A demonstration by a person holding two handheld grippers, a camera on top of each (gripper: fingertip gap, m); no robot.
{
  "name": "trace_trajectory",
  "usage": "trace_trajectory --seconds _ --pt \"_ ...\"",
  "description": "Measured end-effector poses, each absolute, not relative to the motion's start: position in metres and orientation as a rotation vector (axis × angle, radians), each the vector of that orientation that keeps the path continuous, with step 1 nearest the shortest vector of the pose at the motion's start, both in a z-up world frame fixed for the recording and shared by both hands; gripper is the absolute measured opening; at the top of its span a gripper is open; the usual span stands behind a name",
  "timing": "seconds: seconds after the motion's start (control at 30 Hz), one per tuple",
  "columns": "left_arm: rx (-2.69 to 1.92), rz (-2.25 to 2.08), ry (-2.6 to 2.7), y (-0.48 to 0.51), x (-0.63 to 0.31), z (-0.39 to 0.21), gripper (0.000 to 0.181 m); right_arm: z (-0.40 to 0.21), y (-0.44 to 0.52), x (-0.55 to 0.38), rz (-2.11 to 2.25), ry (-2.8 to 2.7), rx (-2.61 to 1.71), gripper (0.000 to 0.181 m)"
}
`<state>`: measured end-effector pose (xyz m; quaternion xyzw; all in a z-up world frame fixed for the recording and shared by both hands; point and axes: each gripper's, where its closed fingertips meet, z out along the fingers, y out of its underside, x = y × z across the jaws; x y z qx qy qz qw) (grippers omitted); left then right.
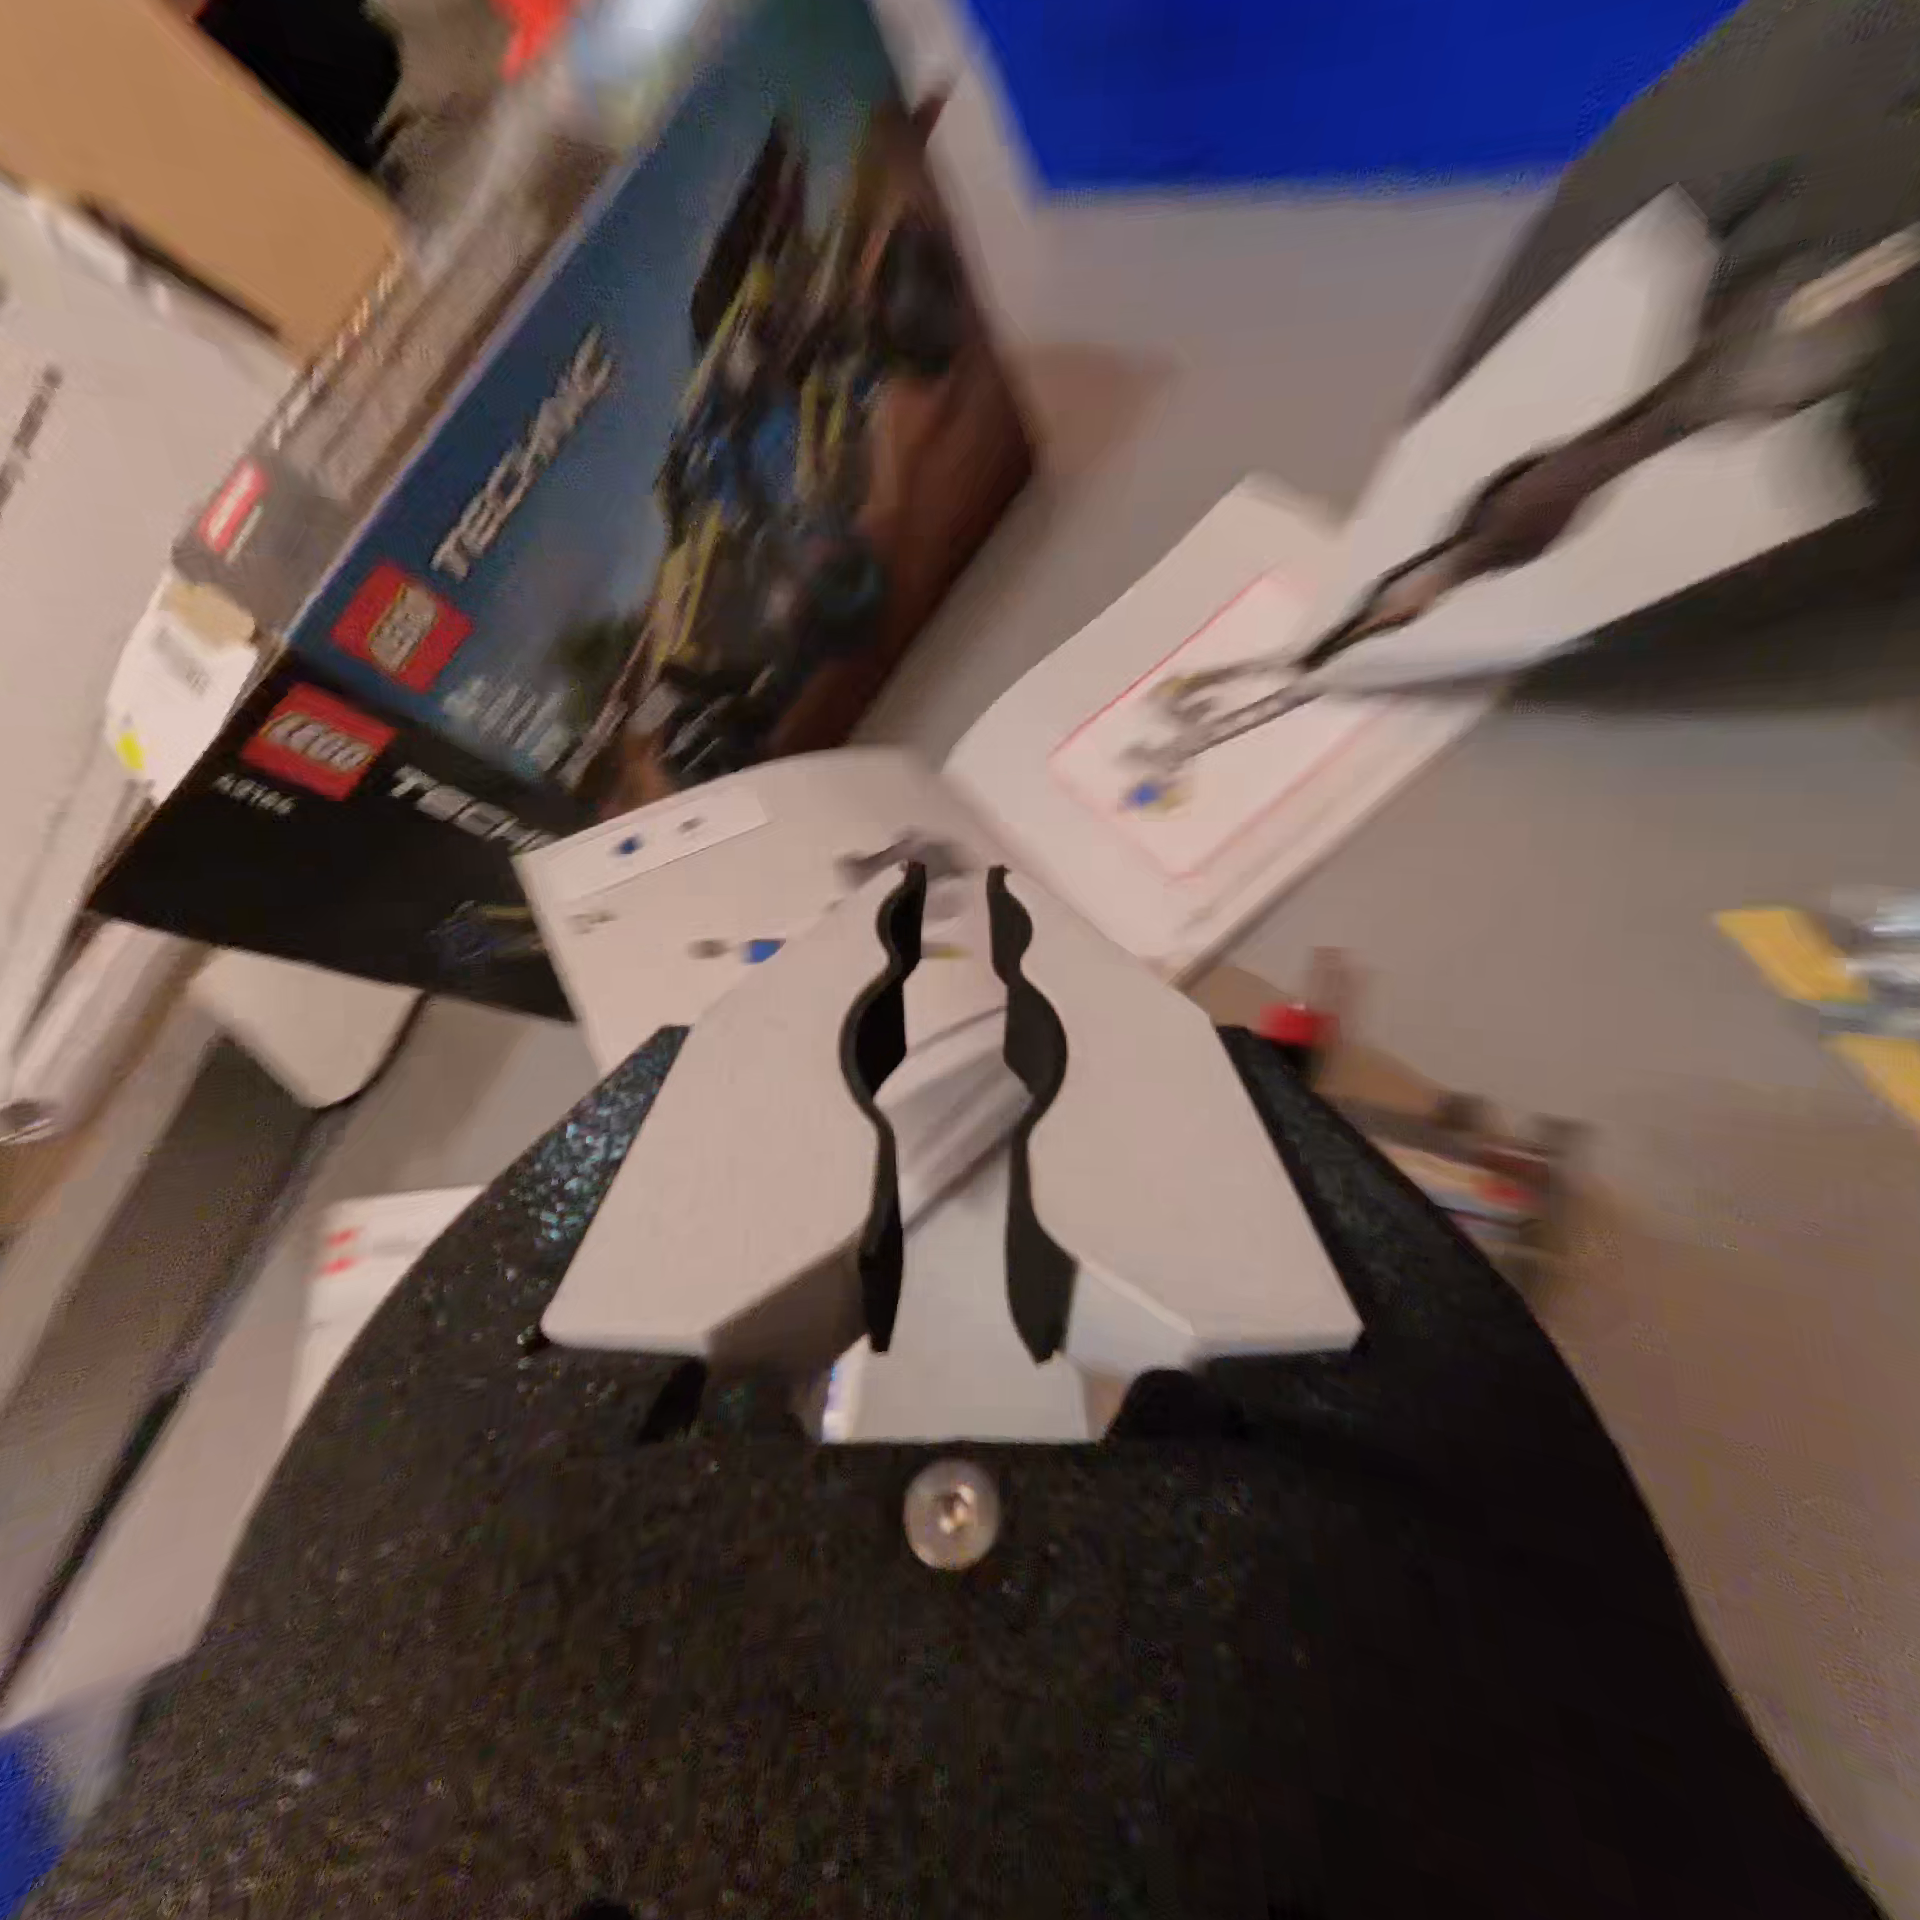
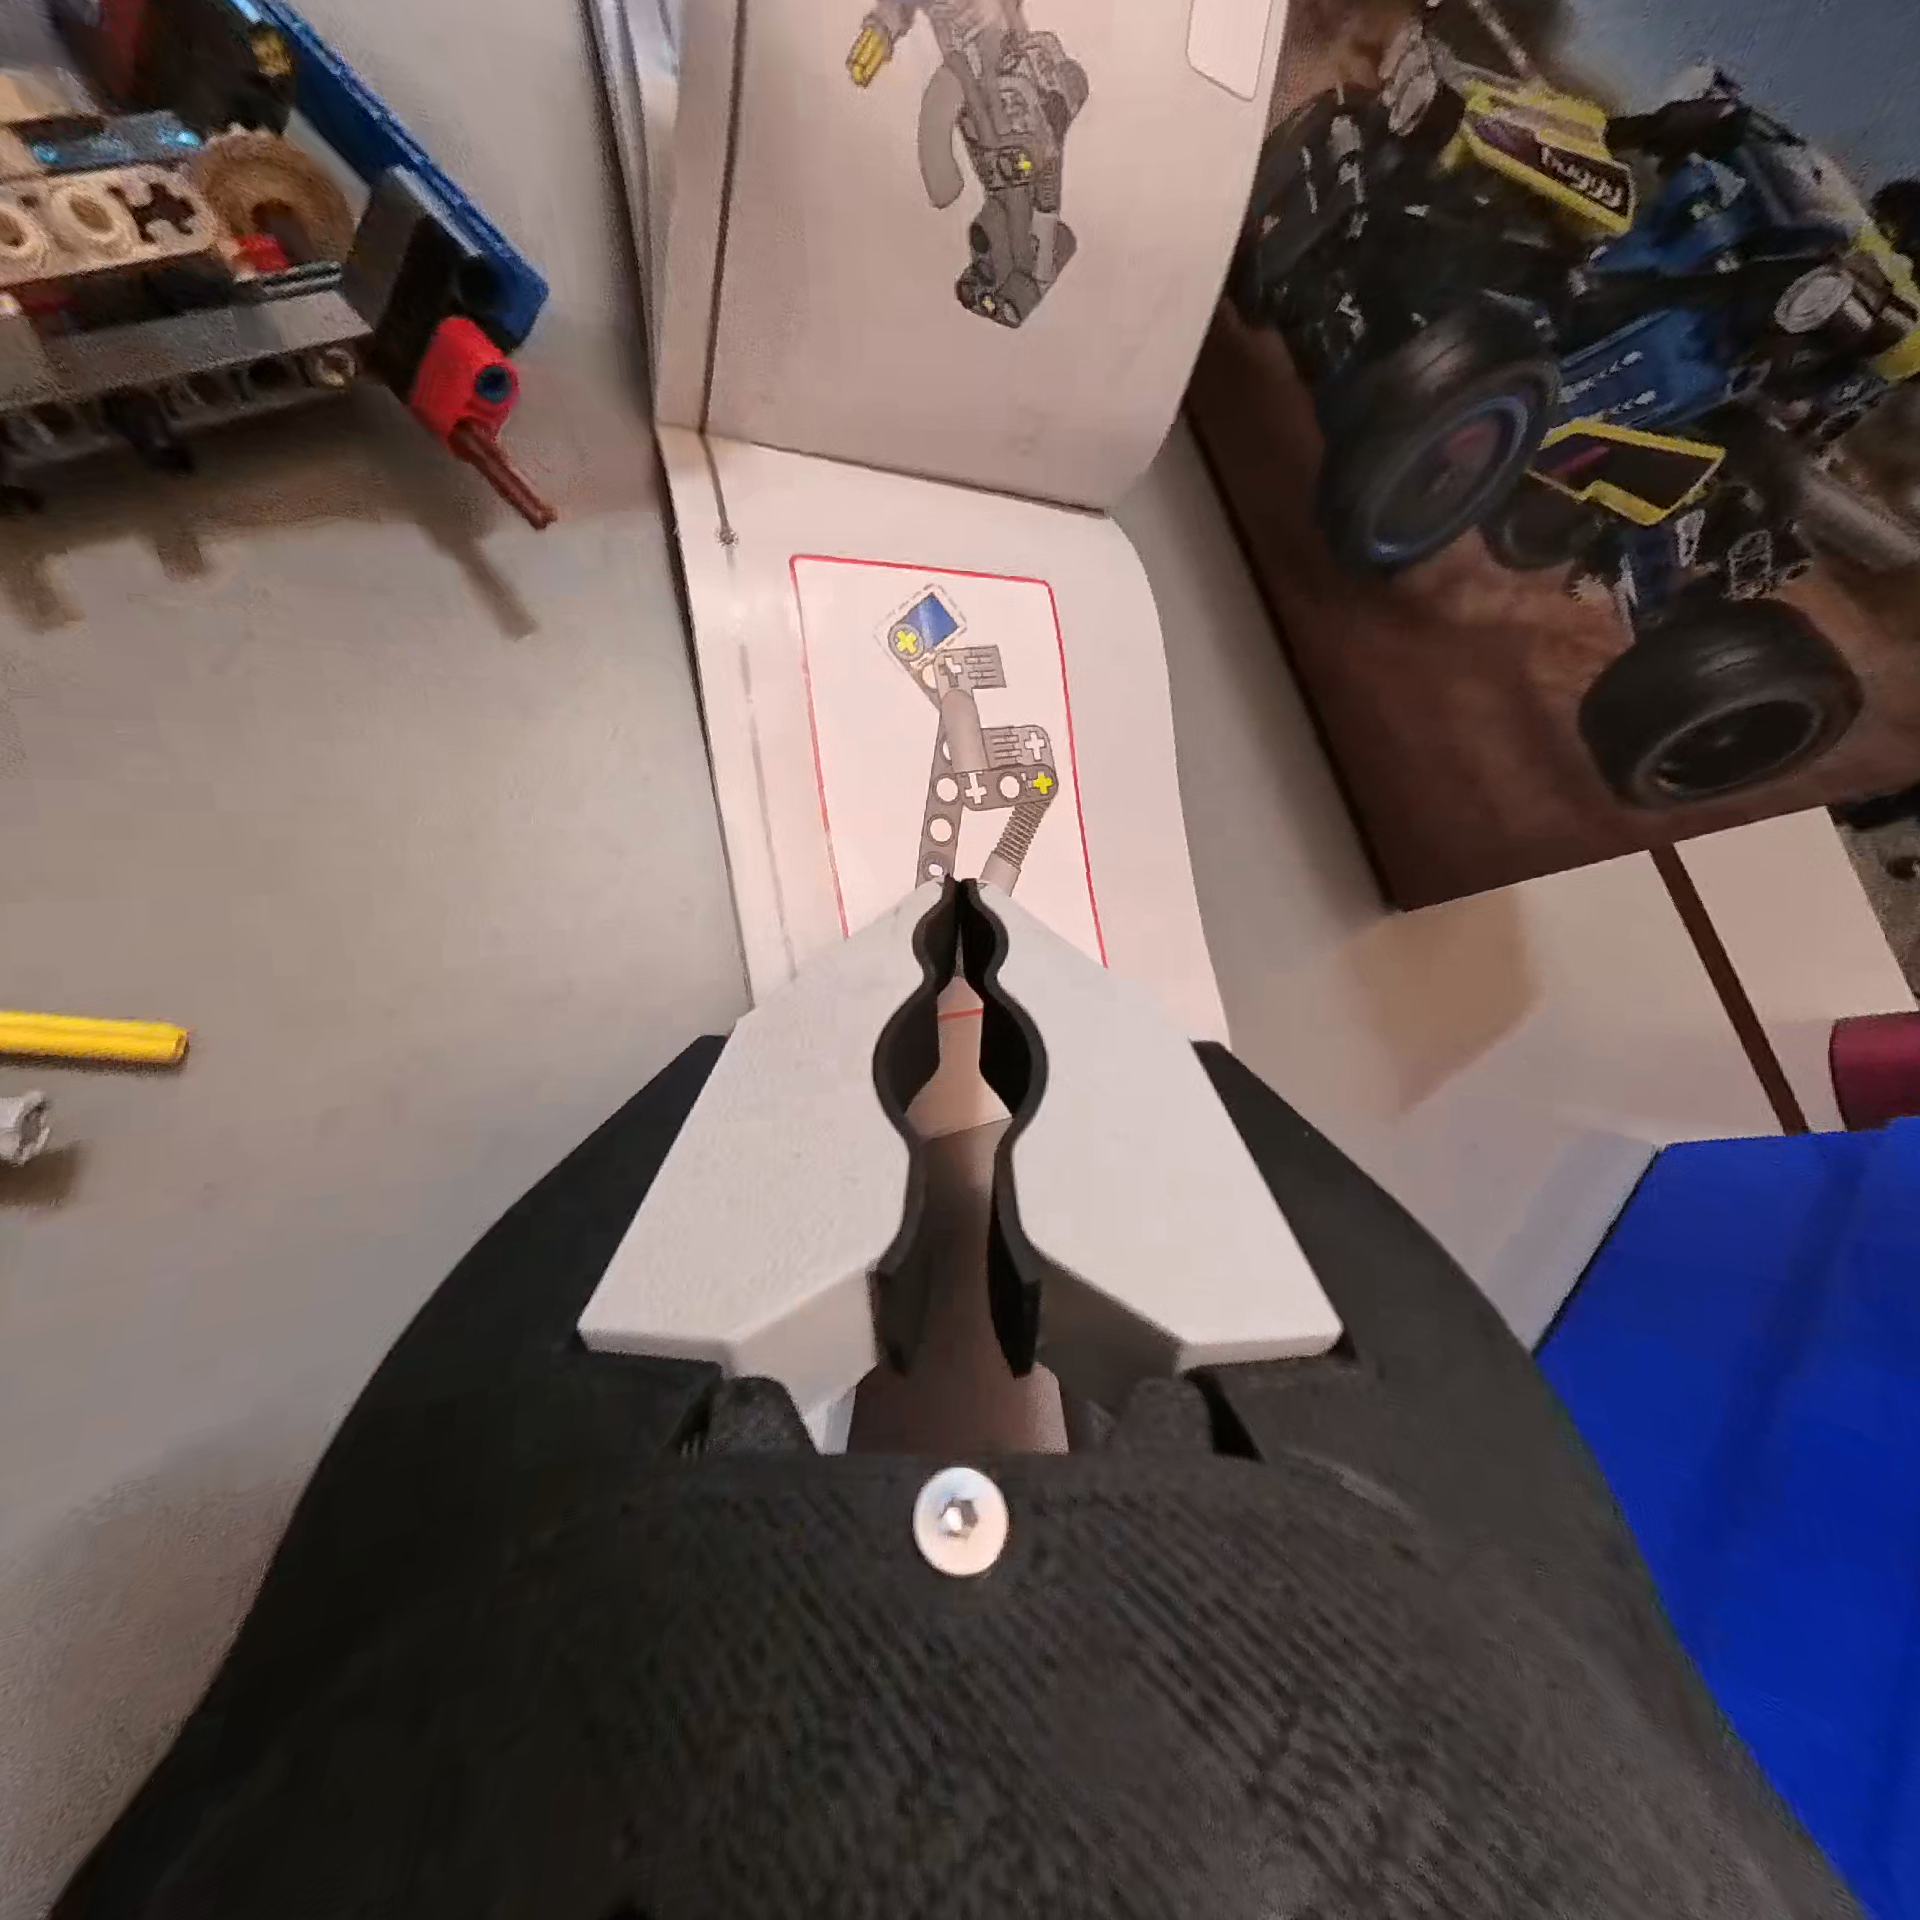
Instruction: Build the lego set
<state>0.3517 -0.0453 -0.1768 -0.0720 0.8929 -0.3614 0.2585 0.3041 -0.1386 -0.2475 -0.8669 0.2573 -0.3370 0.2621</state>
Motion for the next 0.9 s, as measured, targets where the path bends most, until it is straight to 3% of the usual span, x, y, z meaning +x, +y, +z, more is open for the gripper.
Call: trace_trajectory --seconds 0.1,0.2,0.67,0.77,0.9 --pt "-0.266 -0.694 2.534 -0.018 0.389 -0.230 0.000 -0.248 -0.148 0.295 -0.936 0.677 -2.380 0.000" --pt "-0.309 -0.752 2.623 -0.009 0.381 -0.251 0.000 -0.248 -0.165 0.286 -1.002 0.688 -2.414 0.000" --pt "-0.382 -0.928 2.586 -0.002 0.362 -0.239 0.005 -0.244 -0.187 0.283 -1.102 0.807 -2.379 0.000" --pt "-0.390 -1.048 2.502 0.002 0.357 -0.209 0.003 -0.208 -0.178 0.285 -1.220 0.748 -2.204 0.000" --pt "-0.392 -1.130 2.444 0.022 0.337 -0.182 0.003 -0.181 -0.154 0.269 -0.999 0.741 -1.997 0.000"
